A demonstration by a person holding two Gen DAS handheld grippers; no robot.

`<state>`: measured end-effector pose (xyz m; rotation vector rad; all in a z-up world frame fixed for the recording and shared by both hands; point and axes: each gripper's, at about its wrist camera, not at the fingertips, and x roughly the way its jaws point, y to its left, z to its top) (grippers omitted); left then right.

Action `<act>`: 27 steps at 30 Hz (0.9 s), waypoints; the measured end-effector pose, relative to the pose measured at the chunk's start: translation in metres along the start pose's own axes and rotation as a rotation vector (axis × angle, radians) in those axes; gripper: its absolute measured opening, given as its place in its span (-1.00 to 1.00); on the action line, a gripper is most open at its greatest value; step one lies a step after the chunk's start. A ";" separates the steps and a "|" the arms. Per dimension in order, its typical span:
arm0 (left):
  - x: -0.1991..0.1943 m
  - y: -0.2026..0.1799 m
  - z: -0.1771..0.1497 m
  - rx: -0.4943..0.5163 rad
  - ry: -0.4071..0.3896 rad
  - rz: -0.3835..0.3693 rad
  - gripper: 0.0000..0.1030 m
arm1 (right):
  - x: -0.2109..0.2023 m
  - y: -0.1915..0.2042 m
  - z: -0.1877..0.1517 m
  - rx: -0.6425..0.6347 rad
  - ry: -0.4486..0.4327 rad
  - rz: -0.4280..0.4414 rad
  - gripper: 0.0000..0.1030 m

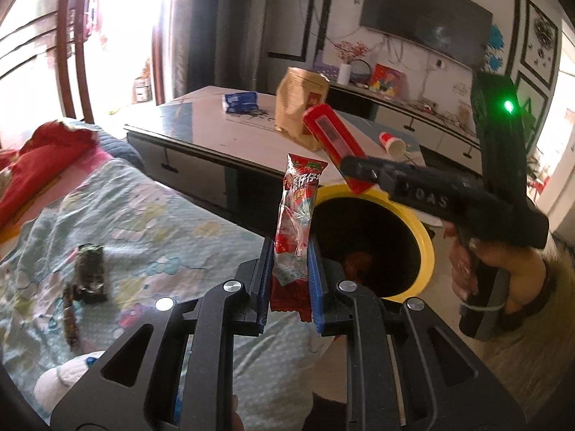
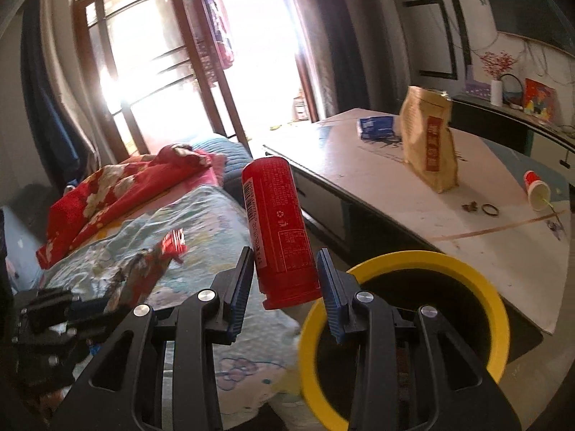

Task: Collect trash
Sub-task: 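Carry the candy wrapper and red can from the bed over the bin, then open the left tool over the bin while the right tool opens too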

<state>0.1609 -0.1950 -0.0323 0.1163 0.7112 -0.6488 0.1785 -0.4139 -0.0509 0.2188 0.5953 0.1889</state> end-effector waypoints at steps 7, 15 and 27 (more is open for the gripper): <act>0.016 -0.024 -0.004 0.057 0.023 -0.025 -0.76 | -0.001 -0.030 -0.003 0.061 0.013 -0.041 -0.32; 0.032 -0.051 -0.007 0.117 0.044 -0.053 -0.75 | -0.003 -0.050 -0.012 0.088 0.026 -0.101 -0.32; 0.066 -0.079 -0.010 0.174 0.095 -0.101 -0.75 | -0.001 -0.091 -0.025 0.186 0.075 -0.158 -0.32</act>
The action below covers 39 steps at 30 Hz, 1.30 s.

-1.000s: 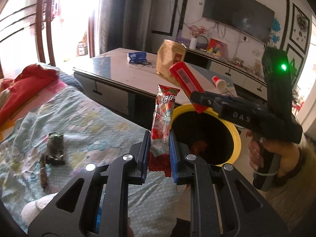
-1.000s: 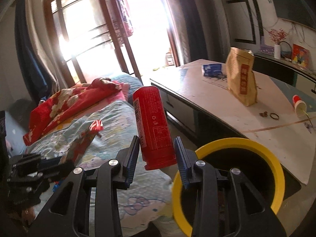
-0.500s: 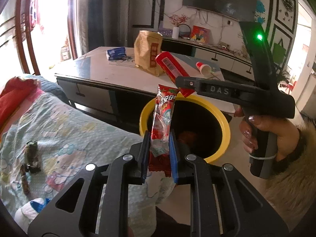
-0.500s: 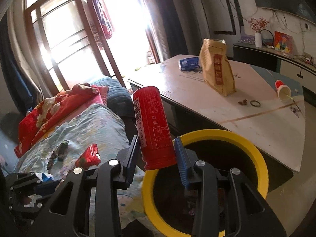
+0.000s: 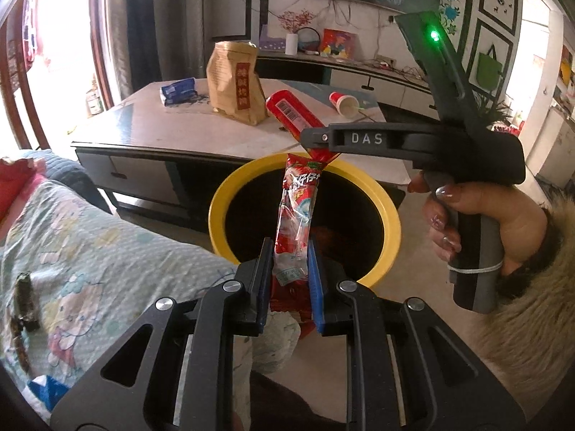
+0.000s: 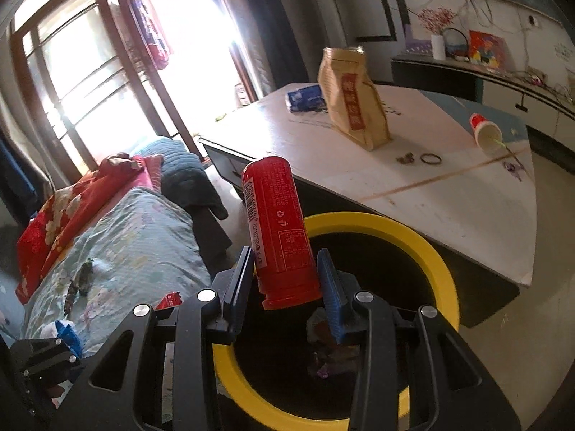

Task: Collect trash
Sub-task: 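Open the left tool over the bin while the right tool opens too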

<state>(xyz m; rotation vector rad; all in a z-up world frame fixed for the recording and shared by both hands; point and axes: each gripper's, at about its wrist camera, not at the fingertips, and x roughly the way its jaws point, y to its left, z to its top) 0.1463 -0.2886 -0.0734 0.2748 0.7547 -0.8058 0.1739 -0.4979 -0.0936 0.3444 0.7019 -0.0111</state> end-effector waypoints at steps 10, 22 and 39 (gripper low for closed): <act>0.025 -0.001 0.010 -0.023 0.031 -0.013 -0.75 | 0.003 -0.034 -0.004 0.074 0.022 -0.036 -0.32; 0.052 0.007 0.022 -0.044 0.058 -0.012 -0.74 | 0.004 -0.051 -0.008 0.121 0.045 -0.028 -0.31; 0.023 0.041 0.021 -0.209 -0.030 0.032 0.71 | -0.010 -0.043 -0.007 0.113 -0.001 -0.086 0.26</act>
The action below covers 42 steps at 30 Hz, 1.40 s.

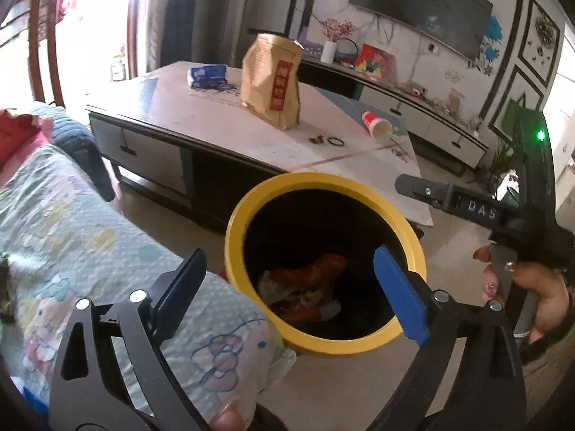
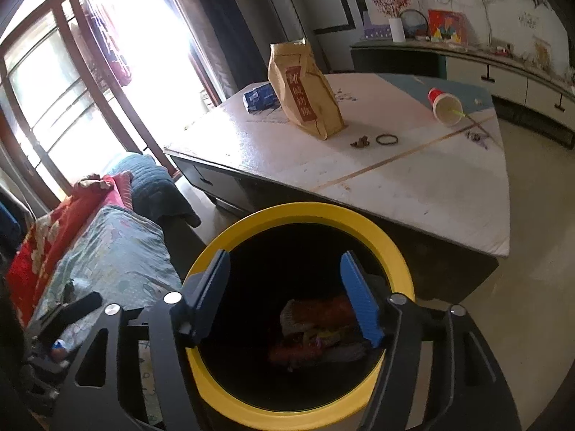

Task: Collect trash
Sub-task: 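Open the left tool over the bin while the right tool opens too, then move both open tools back to the remaining trash on the bed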

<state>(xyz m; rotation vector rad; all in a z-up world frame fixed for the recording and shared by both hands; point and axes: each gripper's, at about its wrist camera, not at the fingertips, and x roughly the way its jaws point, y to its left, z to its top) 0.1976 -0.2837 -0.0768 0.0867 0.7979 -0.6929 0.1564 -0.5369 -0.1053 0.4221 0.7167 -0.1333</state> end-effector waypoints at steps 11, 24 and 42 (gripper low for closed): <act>-0.049 0.016 0.000 -0.028 -0.103 0.043 0.79 | -0.018 0.038 -0.001 -0.062 -0.025 0.043 0.42; -0.119 0.070 -0.019 -0.132 -0.226 0.198 0.79 | -0.031 0.119 -0.013 -0.177 -0.020 0.176 0.49; -0.202 0.158 -0.067 -0.340 -0.321 0.357 0.79 | -0.044 0.261 -0.081 -0.466 0.052 0.392 0.49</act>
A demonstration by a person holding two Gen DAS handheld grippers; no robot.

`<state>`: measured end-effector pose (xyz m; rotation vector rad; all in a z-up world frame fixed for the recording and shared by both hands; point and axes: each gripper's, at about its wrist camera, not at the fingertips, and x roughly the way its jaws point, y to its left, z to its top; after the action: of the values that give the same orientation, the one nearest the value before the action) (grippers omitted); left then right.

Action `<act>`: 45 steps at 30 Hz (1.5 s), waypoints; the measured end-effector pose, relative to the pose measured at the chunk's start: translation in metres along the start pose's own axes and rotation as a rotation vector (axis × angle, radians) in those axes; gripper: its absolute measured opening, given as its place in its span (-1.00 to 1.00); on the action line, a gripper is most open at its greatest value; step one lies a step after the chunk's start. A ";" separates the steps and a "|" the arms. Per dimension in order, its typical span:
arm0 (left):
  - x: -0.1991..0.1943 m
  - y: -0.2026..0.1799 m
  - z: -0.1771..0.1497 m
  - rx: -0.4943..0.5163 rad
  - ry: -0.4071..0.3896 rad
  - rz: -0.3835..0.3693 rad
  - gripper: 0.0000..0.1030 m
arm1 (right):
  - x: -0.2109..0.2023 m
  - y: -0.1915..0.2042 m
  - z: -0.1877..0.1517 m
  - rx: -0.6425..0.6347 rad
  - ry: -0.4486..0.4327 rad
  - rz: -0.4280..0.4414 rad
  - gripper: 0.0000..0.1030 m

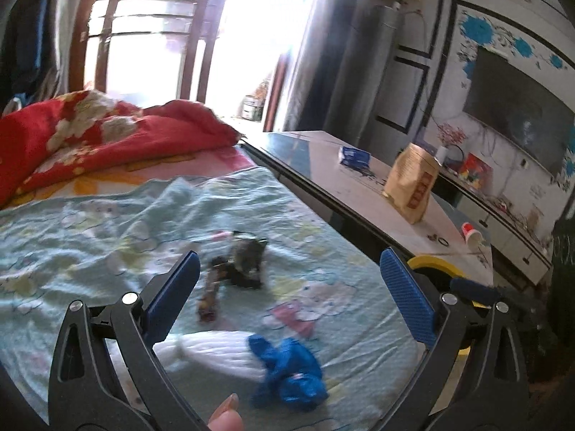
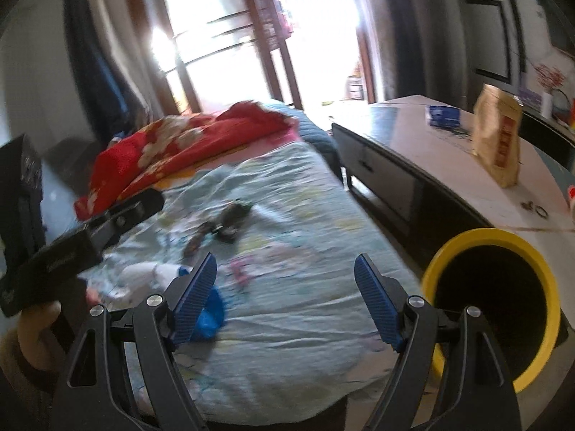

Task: Collect trash
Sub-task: 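Move both open tools back to the remaining trash on the bed, then grasp the white mesh with the left tool while the right tool grasps the blue plastic bag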

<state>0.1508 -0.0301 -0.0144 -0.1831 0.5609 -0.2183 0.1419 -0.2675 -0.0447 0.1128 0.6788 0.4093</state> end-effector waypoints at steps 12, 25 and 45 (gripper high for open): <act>-0.026 0.081 -0.022 -0.122 0.035 0.087 0.79 | 0.043 0.074 -0.025 -0.173 0.130 0.110 0.50; -0.007 0.124 -0.072 -0.244 0.219 0.052 0.42 | 0.093 0.086 -0.049 -0.192 0.280 0.120 0.03; -0.023 0.079 -0.044 -0.186 0.159 -0.056 -0.82 | 0.056 0.048 -0.025 -0.138 0.170 0.095 -0.64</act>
<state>0.1203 0.0467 -0.0579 -0.3647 0.7350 -0.2362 0.1496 -0.2013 -0.0860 -0.0212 0.8122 0.5599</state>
